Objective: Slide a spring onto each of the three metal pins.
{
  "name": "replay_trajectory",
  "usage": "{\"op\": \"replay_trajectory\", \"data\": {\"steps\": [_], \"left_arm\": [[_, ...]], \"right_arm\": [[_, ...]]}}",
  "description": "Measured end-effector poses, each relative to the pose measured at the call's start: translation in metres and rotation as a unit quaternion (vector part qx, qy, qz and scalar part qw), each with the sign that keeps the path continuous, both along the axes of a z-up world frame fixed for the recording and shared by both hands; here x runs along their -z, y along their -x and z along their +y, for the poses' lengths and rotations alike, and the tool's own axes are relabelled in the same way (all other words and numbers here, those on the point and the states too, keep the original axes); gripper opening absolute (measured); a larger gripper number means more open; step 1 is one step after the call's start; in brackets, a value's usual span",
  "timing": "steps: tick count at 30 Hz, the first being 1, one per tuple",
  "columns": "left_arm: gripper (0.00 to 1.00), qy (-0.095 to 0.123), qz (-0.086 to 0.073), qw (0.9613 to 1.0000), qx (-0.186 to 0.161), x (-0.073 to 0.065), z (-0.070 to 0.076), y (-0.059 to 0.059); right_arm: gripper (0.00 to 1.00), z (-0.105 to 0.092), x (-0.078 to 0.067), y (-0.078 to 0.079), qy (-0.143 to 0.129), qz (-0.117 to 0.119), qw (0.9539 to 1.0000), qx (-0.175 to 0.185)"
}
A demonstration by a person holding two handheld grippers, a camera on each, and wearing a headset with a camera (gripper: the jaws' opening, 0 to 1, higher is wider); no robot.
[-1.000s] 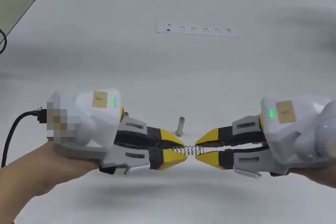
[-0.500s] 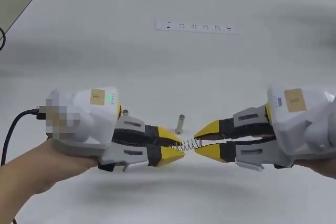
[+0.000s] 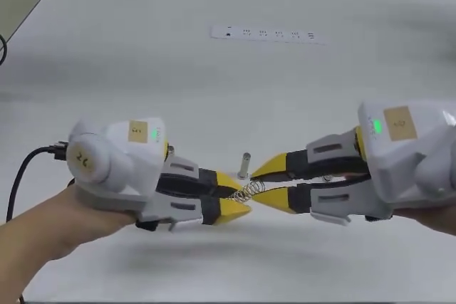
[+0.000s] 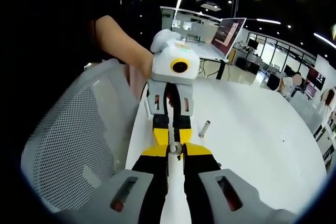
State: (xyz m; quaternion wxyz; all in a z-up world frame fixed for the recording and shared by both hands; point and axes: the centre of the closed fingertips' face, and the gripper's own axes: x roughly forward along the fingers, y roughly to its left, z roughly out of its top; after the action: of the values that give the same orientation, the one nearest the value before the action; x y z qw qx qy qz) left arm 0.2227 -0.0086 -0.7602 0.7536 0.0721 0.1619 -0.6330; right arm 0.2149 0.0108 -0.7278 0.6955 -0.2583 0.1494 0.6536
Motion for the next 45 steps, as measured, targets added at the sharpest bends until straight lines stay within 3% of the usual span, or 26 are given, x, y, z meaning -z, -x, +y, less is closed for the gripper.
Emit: {"op": "replay_trajectory", "data": {"steps": [1,2,4,13,21,31,45], "left_arm": [[0.02,-0.003,-0.005,1.0,0.002,0.001,-0.001,0.001],[0.02,0.002,0.001,1.0,0.004,0.0,-0.002,0.002],[0.02,-0.005,-0.008,0.9999,0.008,0.001,-0.005,0.003],[0.02,-0.007,-0.015,0.9998,0.009,-0.002,-0.004,0.002],[0.02,-0.002,-0.013,0.9999,0.004,-0.004,-0.003,0.001],[0.02,0.003,-0.022,0.9998,0.0,-0.008,-0.001,-0.001],[0.05,0.008,-0.012,0.9998,-0.011,-0.008,0.001,-0.002]], "right_arm": [[0.07,0.004,-0.004,0.001,-0.015,0.005,0.9999,0.001],[0.07,0.007,-0.005,0.002,-0.018,0.007,0.9998,0.003],[0.07,0.009,-0.005,0.002,-0.013,0.002,0.9999,-0.001],[0.07,0.014,-0.012,0.002,-0.041,0.002,0.9991,0.01],[0.07,0.013,-0.015,0.001,-0.033,-0.012,0.9994,0.006],[0.07,0.015,-0.017,0.0,-0.016,-0.035,0.9993,-0.002],[0.07,0.017,-0.016,-0.001,-0.003,-0.042,0.9991,-0.009]]}}
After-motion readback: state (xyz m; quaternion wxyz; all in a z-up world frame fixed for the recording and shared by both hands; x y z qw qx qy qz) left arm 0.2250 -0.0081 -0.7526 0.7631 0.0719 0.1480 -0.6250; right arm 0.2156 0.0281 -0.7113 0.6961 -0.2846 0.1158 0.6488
